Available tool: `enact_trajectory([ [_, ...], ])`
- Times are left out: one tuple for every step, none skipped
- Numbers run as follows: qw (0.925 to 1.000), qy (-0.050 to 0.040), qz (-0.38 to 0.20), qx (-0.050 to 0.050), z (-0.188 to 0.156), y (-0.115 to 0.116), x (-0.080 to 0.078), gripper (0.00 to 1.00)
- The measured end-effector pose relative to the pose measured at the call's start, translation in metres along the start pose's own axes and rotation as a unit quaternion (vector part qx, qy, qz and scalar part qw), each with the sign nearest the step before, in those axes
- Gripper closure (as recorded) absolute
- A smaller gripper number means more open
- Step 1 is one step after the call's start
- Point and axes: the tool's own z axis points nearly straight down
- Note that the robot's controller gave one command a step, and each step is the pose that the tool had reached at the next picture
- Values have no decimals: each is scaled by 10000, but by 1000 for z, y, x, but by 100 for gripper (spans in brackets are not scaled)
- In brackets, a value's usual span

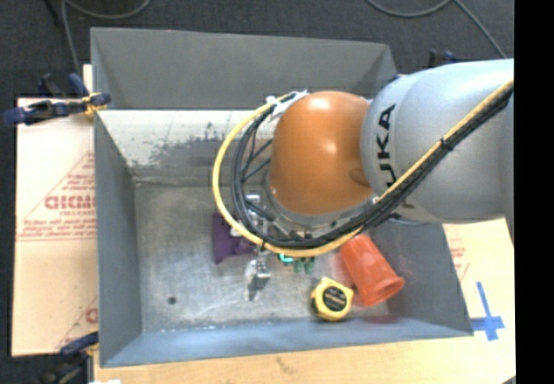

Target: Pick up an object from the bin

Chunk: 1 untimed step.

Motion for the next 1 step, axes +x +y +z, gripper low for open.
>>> enact_trajectory([
  [10000,-33,16,-4,-3,0,-2,0],
])
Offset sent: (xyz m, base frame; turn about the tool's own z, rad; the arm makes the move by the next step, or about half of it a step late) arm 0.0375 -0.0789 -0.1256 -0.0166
